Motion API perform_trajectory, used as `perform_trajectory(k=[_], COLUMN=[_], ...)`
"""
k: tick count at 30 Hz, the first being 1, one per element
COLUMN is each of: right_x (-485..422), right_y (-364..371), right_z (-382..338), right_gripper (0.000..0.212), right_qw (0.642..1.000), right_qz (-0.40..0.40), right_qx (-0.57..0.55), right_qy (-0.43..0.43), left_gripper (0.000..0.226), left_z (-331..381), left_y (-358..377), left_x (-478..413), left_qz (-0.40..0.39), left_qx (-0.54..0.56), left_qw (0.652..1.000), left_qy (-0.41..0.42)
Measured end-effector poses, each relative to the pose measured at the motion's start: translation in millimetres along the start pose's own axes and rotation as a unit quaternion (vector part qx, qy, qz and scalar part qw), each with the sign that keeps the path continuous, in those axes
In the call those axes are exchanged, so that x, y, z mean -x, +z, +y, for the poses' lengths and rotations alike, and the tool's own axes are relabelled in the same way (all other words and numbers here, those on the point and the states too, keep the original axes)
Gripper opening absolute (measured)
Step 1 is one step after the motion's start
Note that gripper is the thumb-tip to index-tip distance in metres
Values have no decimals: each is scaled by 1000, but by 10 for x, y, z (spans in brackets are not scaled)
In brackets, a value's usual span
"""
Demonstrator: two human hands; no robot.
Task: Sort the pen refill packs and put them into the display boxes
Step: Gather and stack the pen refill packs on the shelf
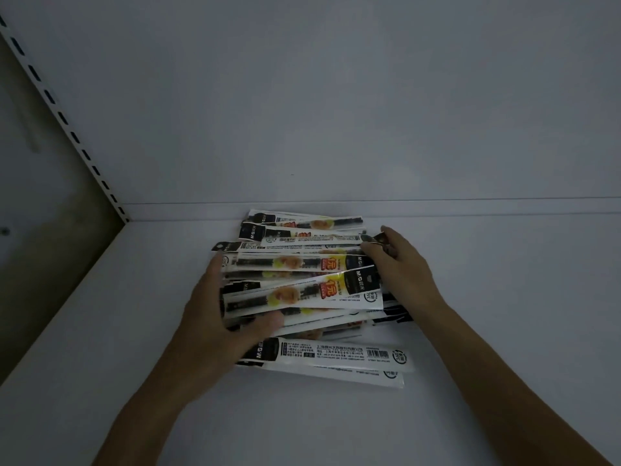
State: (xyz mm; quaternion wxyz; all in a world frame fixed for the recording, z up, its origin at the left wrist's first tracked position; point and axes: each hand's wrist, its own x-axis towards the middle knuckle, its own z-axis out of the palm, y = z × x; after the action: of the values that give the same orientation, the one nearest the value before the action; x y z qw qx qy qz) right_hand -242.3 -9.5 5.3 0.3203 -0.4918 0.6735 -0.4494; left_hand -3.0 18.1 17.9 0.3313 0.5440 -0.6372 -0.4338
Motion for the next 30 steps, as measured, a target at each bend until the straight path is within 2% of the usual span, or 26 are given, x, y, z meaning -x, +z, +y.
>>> perform_trajectory(k=[2,4,7,9,12,14,16,17,20,22,24,27,30], right_x=[-1,-27,22,144,282,291,294,297,298,261,195,151,138], right_y=[61,73,0,-94,-133,-79,-35,-27,-47,-68,-45,36,45], right_z=[32,57,19,-50,-76,-4,-6,-31,-145,-205,-249,-313,-349], right_gripper=[16,28,48,50,50,46,36,32,25,19,19,29,26], right_qw=[999,999,998,983,941,909,906,910,927,938,925,899,890], right_qz=[14,2,13,29,-49,-74,-75,-81,-95,-65,-35,-89,-107], right_qx=[25,41,64,128,202,256,254,238,199,193,244,324,355], right_qy=[-26,-16,-23,-129,-267,-321,-330,-330,-303,-282,-289,-280,-266], left_gripper=[125,123,125,127,123,100,71,65,60,55,46,36,30], left_z=[-110,-216,-275,-280,-185,-131,-61,-24,4,-34,-48,-61,-54], left_y=[49,124,132,108,70,68,112,140,192,174,165,156,123], left_x=[88,86,22,-10,15,-10,-57,-72,-136,-170,-174,-180,-182], left_qz=[-12,18,62,80,105,122,111,87,33,20,34,40,44], left_qx=[-145,-264,-284,-312,-294,-285,-303,-314,-345,-345,-343,-347,-361], left_qw=[989,964,957,946,946,938,923,919,908,908,901,899,890], left_qy=[0,15,7,35,83,154,209,221,234,236,264,265,274])
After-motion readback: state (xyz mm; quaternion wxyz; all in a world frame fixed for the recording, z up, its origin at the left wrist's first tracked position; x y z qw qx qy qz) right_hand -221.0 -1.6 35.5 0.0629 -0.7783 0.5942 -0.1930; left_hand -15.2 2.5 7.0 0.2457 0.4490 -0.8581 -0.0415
